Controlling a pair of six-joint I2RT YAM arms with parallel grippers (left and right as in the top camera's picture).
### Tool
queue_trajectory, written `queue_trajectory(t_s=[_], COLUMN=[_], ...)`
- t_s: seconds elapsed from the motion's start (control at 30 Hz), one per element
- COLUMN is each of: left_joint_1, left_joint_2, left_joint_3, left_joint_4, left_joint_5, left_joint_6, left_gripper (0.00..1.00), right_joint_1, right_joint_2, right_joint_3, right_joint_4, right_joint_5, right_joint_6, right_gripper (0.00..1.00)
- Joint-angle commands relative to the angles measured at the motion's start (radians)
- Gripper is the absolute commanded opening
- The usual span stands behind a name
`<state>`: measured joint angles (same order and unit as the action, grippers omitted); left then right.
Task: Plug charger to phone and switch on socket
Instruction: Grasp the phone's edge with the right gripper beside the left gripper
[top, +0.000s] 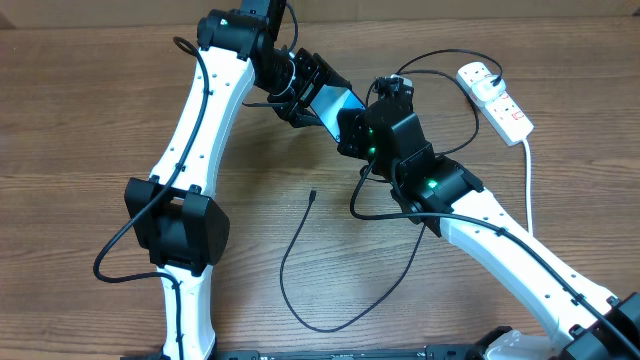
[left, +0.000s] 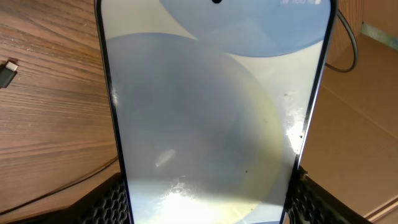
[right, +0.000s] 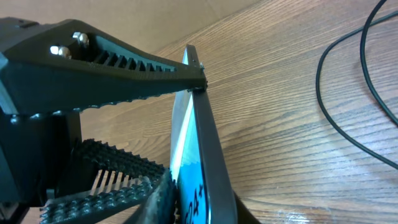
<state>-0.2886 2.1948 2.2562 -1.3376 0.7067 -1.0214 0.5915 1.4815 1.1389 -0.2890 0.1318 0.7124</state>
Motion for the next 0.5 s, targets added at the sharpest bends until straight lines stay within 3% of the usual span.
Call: queue_trajectory(t_s=[0.0, 0.17, 0.47], left_joint_1=[-0.013, -0.013, -0.013], left_joint_2=[-0.016, -0.016, -0.016], left_joint_3=[0.017, 0.017, 0.017], left_joint_4=[0.003, 0.003, 0.003], left_joint_5=[0.042, 0.042, 0.006], left_joint_6=[0.013, 0.013, 0.057], left_gripper=[0.57, 0.57, 0.68], right_joint_1=[0.004, 0.004, 0.002], right_joint_2=[0.002, 0.002, 0.0], right_joint_3=[0.033, 0.033, 0.033], right_joint_4=[-0.001, 0.0, 0.007], right_joint_5=[0.011, 0.01, 0.014], right_joint_6=[-0.002, -0.001, 0.021], right_gripper=[0.17, 0.13, 0.09])
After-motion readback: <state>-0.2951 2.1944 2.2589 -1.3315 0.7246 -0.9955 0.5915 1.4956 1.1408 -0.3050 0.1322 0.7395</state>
